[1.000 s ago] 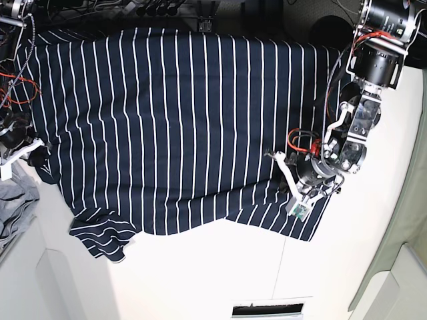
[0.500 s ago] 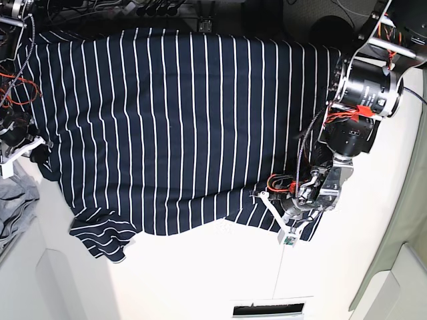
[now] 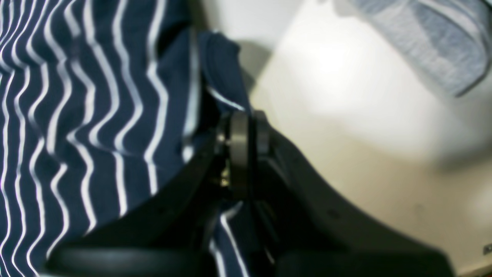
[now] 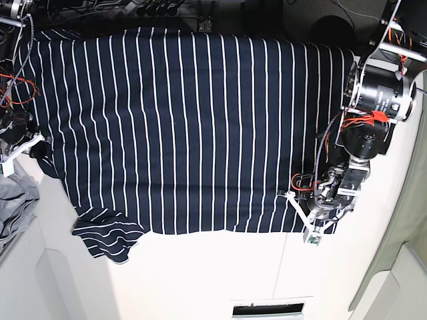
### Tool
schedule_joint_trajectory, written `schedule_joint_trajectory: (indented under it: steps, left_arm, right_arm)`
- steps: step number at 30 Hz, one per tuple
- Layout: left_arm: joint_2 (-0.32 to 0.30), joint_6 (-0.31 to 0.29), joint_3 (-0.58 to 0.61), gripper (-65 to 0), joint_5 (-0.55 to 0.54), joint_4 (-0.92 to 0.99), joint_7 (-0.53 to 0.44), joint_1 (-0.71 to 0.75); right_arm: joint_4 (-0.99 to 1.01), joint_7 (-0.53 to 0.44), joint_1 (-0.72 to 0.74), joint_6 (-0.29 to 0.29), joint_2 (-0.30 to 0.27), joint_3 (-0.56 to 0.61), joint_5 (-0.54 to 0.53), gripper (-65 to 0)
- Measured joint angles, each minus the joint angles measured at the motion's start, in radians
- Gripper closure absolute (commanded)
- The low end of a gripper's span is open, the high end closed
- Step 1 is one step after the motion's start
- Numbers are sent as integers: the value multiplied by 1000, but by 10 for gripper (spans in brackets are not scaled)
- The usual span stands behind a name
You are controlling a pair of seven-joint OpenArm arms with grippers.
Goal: Layout the t-shirt on the table in an organized manner, then fold the t-shirt properly
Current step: 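Pull the hem corner with the left gripper to straighten the edge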
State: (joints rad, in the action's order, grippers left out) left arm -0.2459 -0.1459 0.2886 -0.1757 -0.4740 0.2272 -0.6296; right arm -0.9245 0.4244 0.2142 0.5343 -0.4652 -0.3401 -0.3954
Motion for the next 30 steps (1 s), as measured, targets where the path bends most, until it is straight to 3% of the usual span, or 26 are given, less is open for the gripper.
schedule_joint_trajectory:
  steps: [11, 16, 19, 23, 27, 28, 30]
  left_arm:
    - [-18, -32, 0, 0, 0, 3, 52, -24]
    - [-21, -43, 0, 0, 2, 3, 101, -36]
    - [-23, -90, 0, 0, 0, 3, 120, -37]
    - [-20, -91, 0, 0, -1, 3, 136, -39]
    - [-17, -90, 0, 0, -1, 3, 160, -44]
    - [-17, -90, 0, 0, -1, 3, 166, -44]
    - [-18, -90, 0, 0, -1, 3, 166, -45]
  right_arm:
    - [0, -64, 5, 0, 6, -20, -1, 0]
    - [0, -60, 5, 1, 6, -157, -2, 0]
    - [0, -56, 5, 1, 5, -246, -39, 0]
    - [0, -18, 5, 9, 5, -284, -117, 0]
    - [0, 23, 5, 10, 5, -284, -171, -332]
    - [0, 23, 5, 10, 5, -284, -180, -368]
    - [-3, 23, 5, 10, 5, -284, -208, -373]
